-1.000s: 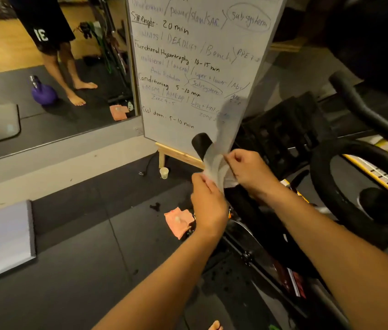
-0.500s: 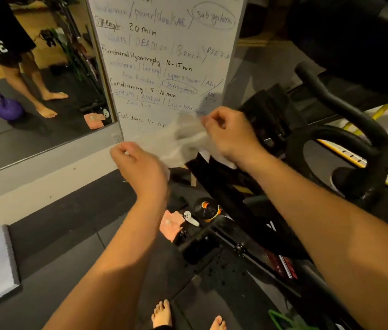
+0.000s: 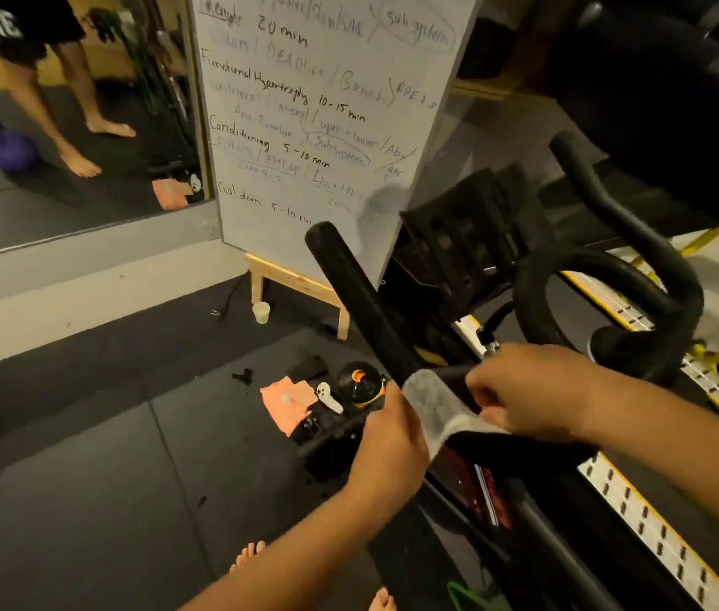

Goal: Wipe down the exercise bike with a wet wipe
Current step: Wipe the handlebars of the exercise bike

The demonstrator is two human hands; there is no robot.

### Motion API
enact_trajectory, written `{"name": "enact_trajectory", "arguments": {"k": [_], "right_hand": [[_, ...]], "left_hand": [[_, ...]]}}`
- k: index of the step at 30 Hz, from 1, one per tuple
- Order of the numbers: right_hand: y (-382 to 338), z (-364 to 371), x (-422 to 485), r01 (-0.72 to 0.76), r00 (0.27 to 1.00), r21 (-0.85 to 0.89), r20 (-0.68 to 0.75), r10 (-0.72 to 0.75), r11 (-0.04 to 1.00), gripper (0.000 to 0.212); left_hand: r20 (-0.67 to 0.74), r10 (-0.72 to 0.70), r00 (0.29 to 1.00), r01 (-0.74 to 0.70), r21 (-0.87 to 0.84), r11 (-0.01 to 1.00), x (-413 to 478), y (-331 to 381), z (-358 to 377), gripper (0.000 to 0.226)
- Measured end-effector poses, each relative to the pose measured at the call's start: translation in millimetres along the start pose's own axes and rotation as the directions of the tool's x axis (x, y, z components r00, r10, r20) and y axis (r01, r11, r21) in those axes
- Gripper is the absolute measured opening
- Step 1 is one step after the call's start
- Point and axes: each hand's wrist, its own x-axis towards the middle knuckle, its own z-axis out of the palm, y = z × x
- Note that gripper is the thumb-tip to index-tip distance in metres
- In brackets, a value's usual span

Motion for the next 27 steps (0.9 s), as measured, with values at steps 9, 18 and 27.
{"name": "enact_trajectory", "arguments": {"k": [9,18,27], "right_hand": [[-44.8,13.7,13.0,0.403,0.846,0.67,-0.533,0.027,0.623,0.024],[11.2,69.7,-71.0,0.466,0.697,0.166,-0.674,-0.245,0.869,0.027],[95.4,79.2,-104.6,0.407,0.588,0.805,-0.593,0.55,0.432,0.004]], "left_hand": [[-0.541,-0.434,0.72,0.002,-0.624,0.782,3.3,38.1,29.8,0.017],[-0.083,-0.235,0.968,0.229,-0.076,0.97,-60.6,41.8,137.6,0.018],[0.038,0.157,0.987,-0.16,0.104,0.982,-54.8,121.3,107.3,0.016]]}}
